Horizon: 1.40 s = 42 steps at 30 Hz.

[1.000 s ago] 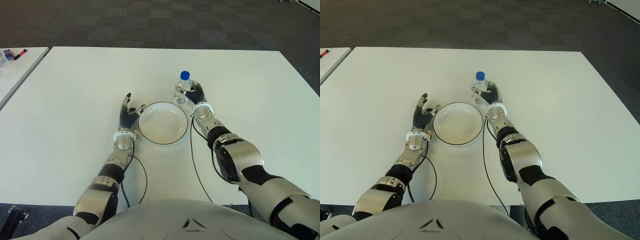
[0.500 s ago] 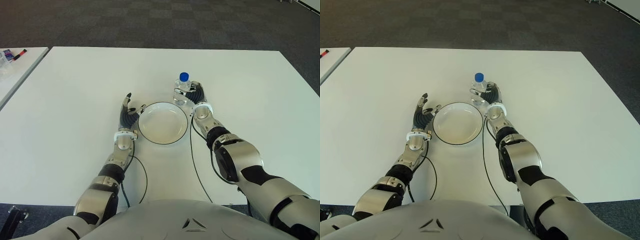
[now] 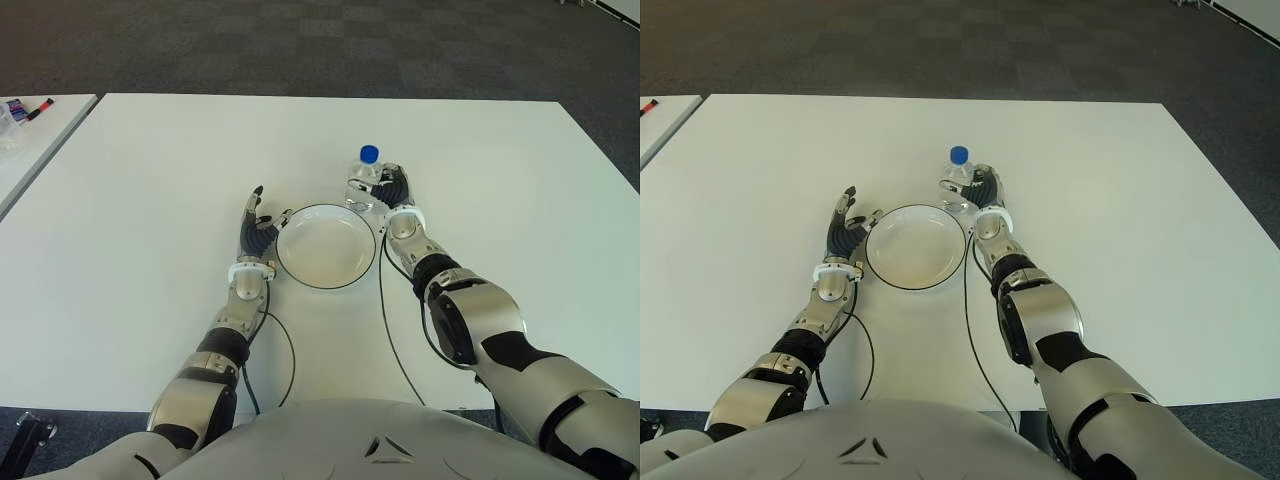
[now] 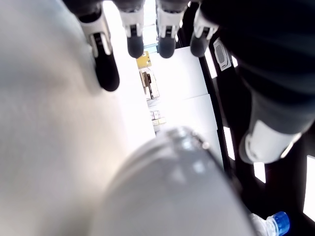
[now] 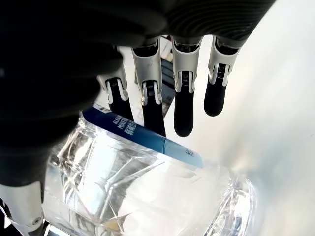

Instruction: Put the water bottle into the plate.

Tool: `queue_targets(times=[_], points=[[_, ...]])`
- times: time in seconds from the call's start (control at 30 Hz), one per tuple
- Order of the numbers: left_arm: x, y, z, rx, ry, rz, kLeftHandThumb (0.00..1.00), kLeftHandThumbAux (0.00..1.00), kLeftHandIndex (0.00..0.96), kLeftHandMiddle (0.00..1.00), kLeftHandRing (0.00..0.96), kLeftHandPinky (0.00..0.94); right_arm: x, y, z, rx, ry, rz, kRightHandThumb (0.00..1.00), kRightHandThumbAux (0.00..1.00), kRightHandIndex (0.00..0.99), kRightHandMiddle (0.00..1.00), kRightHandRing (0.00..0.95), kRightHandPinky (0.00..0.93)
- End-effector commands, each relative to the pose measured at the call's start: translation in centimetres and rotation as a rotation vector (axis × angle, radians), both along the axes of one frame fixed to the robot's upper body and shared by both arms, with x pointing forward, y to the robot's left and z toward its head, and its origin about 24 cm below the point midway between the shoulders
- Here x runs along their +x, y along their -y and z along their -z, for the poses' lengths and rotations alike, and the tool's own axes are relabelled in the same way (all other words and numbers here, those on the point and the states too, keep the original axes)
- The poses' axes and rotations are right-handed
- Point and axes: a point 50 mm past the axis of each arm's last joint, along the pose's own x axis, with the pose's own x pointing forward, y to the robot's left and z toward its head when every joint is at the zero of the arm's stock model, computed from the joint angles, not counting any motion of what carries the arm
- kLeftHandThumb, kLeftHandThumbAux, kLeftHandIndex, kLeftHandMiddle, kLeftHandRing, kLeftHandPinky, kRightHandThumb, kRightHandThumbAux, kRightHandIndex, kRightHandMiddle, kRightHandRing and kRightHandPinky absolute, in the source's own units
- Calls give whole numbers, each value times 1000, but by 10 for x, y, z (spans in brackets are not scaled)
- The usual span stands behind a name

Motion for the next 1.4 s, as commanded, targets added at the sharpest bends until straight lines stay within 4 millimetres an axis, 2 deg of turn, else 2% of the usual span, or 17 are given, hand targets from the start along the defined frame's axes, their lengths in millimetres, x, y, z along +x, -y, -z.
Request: queue_targets(times=[0.03,0.23,0.37,0.63,0.87,1.17,1.27,1.4], points=[[-35,7,37,1,-208,15,225,638,19,0,0,0,-7,2,12,-19,-41,12,843,677,453,448,444,444],[-35,8,37,3,-207,14,223,638,21,0,0,0,-7,2,12,-28,-40,16,843,679,428,463,478,450],[-35,8,37,3,-206,13,222,638,24,2,0,0,-7,2,12,-31,-44,20,840,682,409,474,487,368],[-35,8,37,2,-204,12,221,637,24,2,0,0,-7,3,12,-8,-56,20,837,686,390,487,502,348],[-35,9,37,2,-200,11,223,638,26,5,0,0,-7,3,12,5,-54,21,834,688,375,507,540,356],[-36,9,37,0,-196,11,220,642,25,5,0,0,-7,4,12,20,-56,23,834,689,370,517,563,421],[-36,9,37,-1,-195,12,219,641,24,3,0,0,-7,4,12,22,-54,23,844,678,420,493,571,424],[-35,9,37,-1,-194,12,218,641,24,2,0,0,-8,5,13,23,-59,20,847,676,434,487,579,442]])
